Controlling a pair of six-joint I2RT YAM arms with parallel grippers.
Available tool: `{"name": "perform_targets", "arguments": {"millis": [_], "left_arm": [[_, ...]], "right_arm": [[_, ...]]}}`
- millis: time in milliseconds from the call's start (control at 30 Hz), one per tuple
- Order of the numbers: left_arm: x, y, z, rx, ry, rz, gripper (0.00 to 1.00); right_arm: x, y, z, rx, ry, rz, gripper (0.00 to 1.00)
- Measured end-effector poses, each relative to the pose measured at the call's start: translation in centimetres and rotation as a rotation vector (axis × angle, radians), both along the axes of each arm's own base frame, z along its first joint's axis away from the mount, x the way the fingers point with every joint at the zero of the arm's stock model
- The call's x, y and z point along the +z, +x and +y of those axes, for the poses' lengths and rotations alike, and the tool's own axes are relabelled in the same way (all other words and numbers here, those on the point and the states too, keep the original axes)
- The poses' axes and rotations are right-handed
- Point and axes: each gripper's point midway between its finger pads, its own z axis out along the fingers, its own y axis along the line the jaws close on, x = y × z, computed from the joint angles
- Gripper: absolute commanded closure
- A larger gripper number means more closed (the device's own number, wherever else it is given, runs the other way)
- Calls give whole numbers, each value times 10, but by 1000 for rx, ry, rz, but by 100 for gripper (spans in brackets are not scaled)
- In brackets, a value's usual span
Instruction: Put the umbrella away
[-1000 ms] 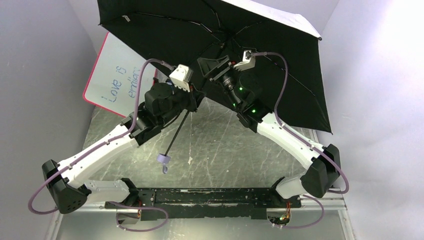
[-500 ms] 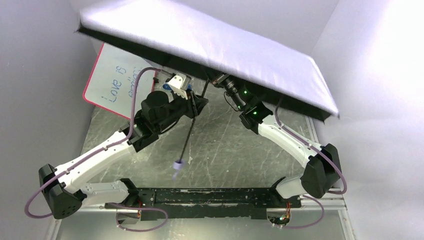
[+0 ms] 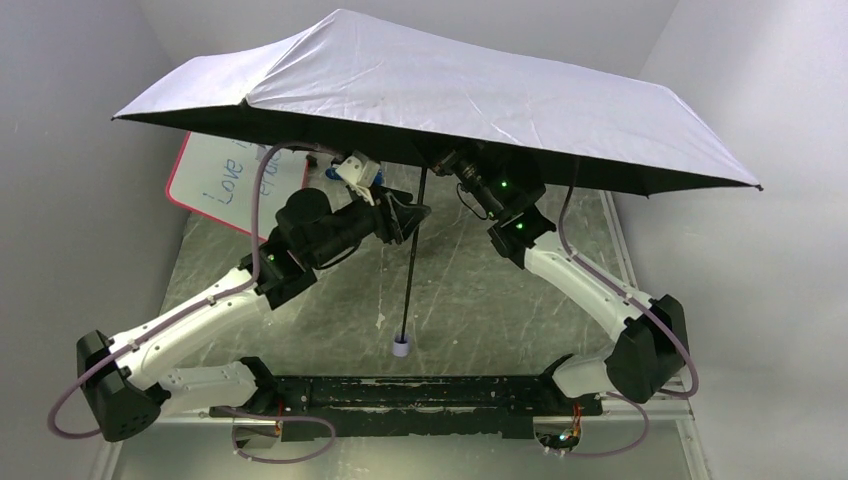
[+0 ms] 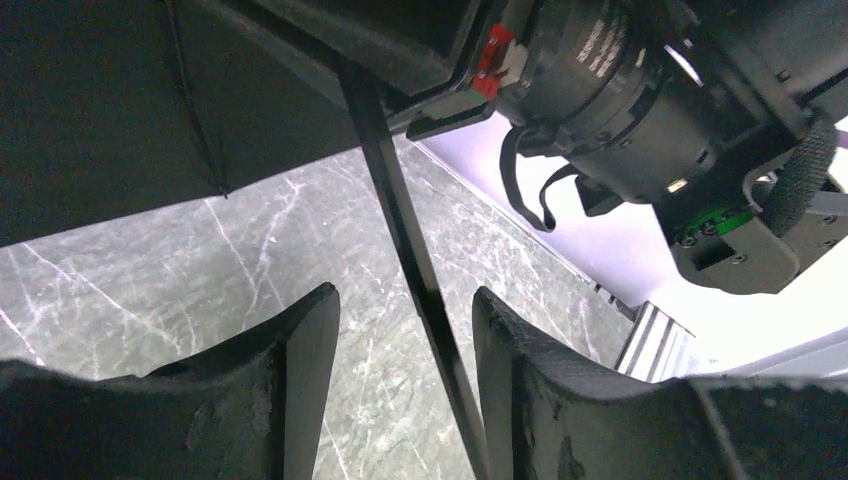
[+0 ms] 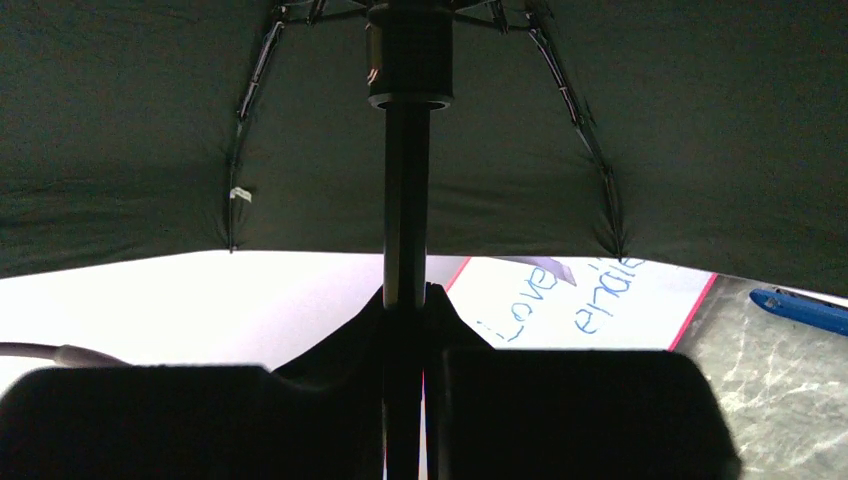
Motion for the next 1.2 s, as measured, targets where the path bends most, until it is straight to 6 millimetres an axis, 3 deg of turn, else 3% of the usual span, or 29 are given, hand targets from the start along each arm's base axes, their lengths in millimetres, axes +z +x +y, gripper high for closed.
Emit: {"name": "perform_targets", "arguments": {"millis": [300,500,767,967,1133,1200], "left_arm": [[-19,7,-26,-56,0,48,46],[-22,8,-37,-86,-30,69,48],[-23,8,-46,-113,-49,86,67],[-22,5,-49,-136,-62,92,93],[-21,7,-50,-141,-67,105,95],[-20,5,-51,-150,-69,103,95]], "right_arm": [[6,-6,-8,-16,-4,-5,100],[11,-9,-10,-19,3,-12,100],[11,-9,-11,-20,3,-14,100],[11,-9,-11,-27,-13,-28,100],[18,-14,-16,-41,-36,-73,99],[19,-15,-17,-45,-42,-81,91]]}}
